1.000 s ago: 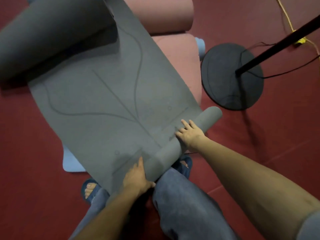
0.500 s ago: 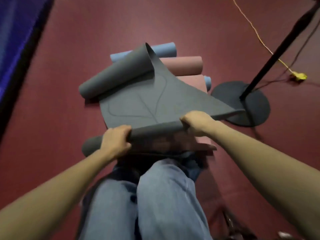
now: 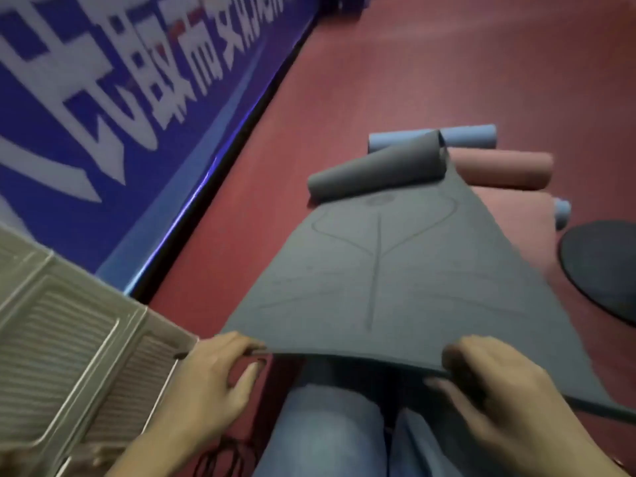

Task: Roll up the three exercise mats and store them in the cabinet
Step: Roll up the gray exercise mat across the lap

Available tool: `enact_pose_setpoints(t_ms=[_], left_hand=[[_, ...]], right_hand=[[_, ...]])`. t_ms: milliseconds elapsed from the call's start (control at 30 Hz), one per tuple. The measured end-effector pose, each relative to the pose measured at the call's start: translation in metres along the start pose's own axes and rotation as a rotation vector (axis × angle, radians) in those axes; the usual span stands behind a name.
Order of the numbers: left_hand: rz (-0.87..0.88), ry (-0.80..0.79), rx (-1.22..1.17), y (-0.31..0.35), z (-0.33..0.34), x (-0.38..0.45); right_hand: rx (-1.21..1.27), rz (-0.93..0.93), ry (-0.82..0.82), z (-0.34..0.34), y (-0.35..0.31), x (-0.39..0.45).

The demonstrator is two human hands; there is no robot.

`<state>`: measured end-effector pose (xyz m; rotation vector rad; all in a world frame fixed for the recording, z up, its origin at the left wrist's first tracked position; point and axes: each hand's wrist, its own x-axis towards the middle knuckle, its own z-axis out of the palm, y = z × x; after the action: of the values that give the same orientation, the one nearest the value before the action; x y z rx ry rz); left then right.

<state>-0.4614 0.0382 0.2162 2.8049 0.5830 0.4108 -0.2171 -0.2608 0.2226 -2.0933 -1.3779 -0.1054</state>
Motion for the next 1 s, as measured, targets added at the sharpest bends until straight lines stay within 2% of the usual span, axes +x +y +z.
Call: enact_pose_setpoints(t_ms=[100, 133, 200, 300, 367, 467, 567, 633, 767, 900, 1000], left_hand=[[-0.003, -0.250, 0.062, 0.002, 0.019, -0.009], [0.016, -0.288, 0.046, 0.006, 0.025, -0.005], [0.034, -0.273, -0.012, 0.017, 0.037, 0.005], [0.005, -0.161, -0.142, 0.022, 0.043, 0.022], [0.047, -0.084, -0.157, 0.021, 0.043, 0.033], [0.083, -0.066, -0.209, 0.023, 0.047, 0.054], [0.013, -0.034, -0.195, 0.025, 0.056, 0.076], [-0.080, -0.097, -0.187, 0.024, 0.057, 0.090], [-0.170, -0.357, -0.215, 0.031, 0.053, 0.118], [-0.240, -0.387, -0.162, 0.030, 0.060, 0.136], [-0.207, -0.280, -0.279, 0.031, 0.066, 0.135]], right_hand=[[0.133, 0.009, -0.097, 0.022, 0.008, -0.013], [0.138, -0.011, -0.123, 0.027, 0.012, -0.015], [0.113, -0.035, -0.126, 0.029, 0.019, -0.015], [0.007, -0.036, -0.081, 0.021, 0.028, -0.004], [-0.076, -0.044, -0.034, 0.014, 0.032, 0.006], [-0.129, -0.040, 0.071, 0.007, 0.041, 0.018], [-0.179, -0.071, 0.084, 0.009, 0.047, 0.025], [-0.234, -0.042, 0.077, 0.009, 0.048, 0.029], [-0.345, 0.125, 0.055, 0.014, 0.043, 0.034], [-0.412, 0.171, 0.000, 0.025, 0.049, 0.035], [-0.431, 0.138, -0.076, 0.028, 0.054, 0.031]])
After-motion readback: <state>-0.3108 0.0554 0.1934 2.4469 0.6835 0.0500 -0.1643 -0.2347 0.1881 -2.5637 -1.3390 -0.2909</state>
